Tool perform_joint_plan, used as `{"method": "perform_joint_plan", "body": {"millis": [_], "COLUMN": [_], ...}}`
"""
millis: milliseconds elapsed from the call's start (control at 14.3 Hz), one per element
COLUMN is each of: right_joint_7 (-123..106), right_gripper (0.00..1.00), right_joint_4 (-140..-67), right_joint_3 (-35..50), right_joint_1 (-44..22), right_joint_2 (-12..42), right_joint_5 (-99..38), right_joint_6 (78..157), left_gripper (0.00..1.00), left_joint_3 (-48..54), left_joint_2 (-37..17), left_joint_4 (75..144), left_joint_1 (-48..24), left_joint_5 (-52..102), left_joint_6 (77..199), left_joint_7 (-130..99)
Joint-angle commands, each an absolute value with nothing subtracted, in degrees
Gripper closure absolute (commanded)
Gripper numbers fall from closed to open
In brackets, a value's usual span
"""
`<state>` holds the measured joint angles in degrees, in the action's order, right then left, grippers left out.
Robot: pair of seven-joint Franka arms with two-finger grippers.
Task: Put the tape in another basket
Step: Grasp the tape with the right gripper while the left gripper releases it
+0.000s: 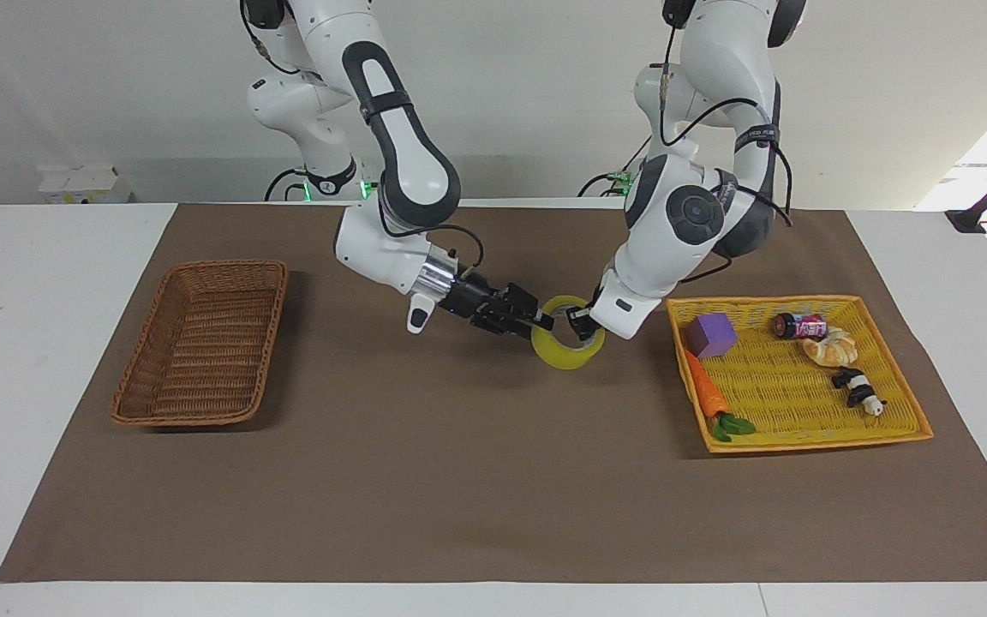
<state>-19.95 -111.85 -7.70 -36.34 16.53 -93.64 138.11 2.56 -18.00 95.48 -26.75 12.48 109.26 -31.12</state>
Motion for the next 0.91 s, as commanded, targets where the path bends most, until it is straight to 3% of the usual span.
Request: {"method": "perform_joint_plan", "body": {"millis": [0, 70, 140, 210, 350, 420, 629, 839], "right_joint_7": [-21.09, -21.09, -21.18, -21.18, -21.09, -21.09, -21.09, -21.09], "right_gripper": [0.39, 0.39, 0.48, 0.68, 0.96, 1.0, 1.0, 1.0], "right_joint_4": [-112.15, -112.15, -112.15, -111.97, -111.45, -111.45, -111.45, -111.53], "right_joint_3": [-6.59, -6.59, -6.59, -6.59, -6.59, -6.59, -6.59, -6.77], "right_joint_1": [-36.12, -36.21, -36.21, -36.04, -35.77, -35.6, -35.51, -34.03], "right_joint_2": [16.79, 16.79, 16.79, 16.79, 16.79, 16.79, 16.79, 16.09], "right_joint_5": [-95.62, -95.63, -95.63, -95.63, -95.63, -95.63, -95.63, -94.49], "right_joint_6": [137.81, 137.9, 137.73, 137.38, 136.41, 136.15, 135.97, 135.1], "left_gripper": [0.88, 0.66, 0.18, 0.01, 0.0, 0.0, 0.0, 0.0], "left_joint_3": [1.58, 1.58, 1.5, 1.41, 0.62, 0.35, -0.88, -1.41], "left_joint_2": [-16.0, -16.0, -15.74, -14.6, -11.96, -11.34, -8.19, -7.38], "left_joint_4": [96.33, 96.15, 95.89, 95.71, 93.79, 92.65, 90.88, 91.05], "left_joint_1": [-27.69, -27.69, -27.69, -27.6, -24.89, -23.22, -16.64, -4.0], "left_joint_5": [13.18, 13.18, 13.01, 12.75, 12.48, 11.35, 6.08, 5.89], "left_joint_6": [109.16, 108.55, 107.85, 106.54, 102.76, 100.74, 96.6, 96.85], "left_joint_7": [-31.55, -31.64, -32.16, -32.25, -31.91, -31.47, -27.8, -14.12]}}
